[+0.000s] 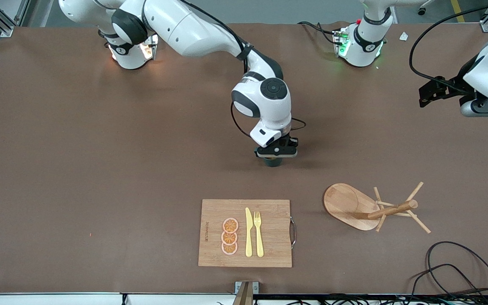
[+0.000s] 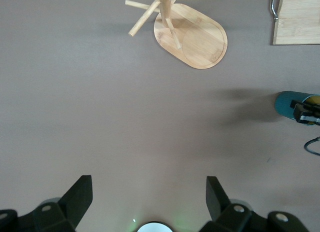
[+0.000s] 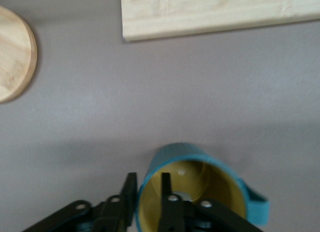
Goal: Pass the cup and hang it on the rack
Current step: 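Lift and carry the mug with the right gripper toward the table middle, then set the mug down and withdraw the right gripper while the left gripper approaches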
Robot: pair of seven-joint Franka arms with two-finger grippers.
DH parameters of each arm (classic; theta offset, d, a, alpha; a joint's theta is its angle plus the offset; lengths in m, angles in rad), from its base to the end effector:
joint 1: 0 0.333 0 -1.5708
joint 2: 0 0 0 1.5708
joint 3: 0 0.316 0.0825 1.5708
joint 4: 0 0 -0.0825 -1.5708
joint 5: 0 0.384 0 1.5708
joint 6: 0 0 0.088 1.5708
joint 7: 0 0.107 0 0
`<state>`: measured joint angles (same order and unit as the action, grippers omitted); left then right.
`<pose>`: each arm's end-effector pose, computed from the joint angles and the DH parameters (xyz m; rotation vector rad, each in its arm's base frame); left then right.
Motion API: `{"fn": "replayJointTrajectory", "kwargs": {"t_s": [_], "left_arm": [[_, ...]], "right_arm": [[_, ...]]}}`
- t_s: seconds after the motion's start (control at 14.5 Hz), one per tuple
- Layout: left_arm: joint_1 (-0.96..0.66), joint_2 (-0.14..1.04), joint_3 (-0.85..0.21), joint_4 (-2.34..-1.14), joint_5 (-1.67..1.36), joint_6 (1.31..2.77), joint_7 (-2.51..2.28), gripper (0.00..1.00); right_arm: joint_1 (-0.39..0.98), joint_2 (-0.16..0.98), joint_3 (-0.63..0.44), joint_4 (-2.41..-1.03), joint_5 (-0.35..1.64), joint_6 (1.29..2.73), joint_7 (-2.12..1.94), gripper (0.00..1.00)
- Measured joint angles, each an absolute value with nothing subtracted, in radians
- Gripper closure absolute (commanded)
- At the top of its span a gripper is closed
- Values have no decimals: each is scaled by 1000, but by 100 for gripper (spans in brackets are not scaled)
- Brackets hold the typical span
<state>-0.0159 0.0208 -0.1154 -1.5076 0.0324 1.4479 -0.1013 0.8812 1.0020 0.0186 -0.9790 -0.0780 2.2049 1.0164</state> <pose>0.5442 -0.0673 0.6323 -3.1000 0.0425 0.1184 0.5074 0.6254 0.2715 -2.9752 0.1307 -0.2576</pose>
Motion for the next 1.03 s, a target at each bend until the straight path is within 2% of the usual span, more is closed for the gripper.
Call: {"fn": "replayJointTrajectory", "kwargs": {"t_s": [0.21,0.41,0.76,1.03], "left_arm": [[-21,42,-118,-1507,32,1448,-101,0],[-35,48,-125,-1507,32,1448,-102,0],[-58,49,-195,-1504,32,1449,-246,0],[-118,105,-261,-1443,32,1452,-569,0]], "right_arm": [[831,961,9,-950,-78,2151,995,0],[714,876,7,-936,-78,2033,869,0],[397,722,3,-933,-71,1910,541,0],[153,658,4,-938,-51,1855,267,0]]}}
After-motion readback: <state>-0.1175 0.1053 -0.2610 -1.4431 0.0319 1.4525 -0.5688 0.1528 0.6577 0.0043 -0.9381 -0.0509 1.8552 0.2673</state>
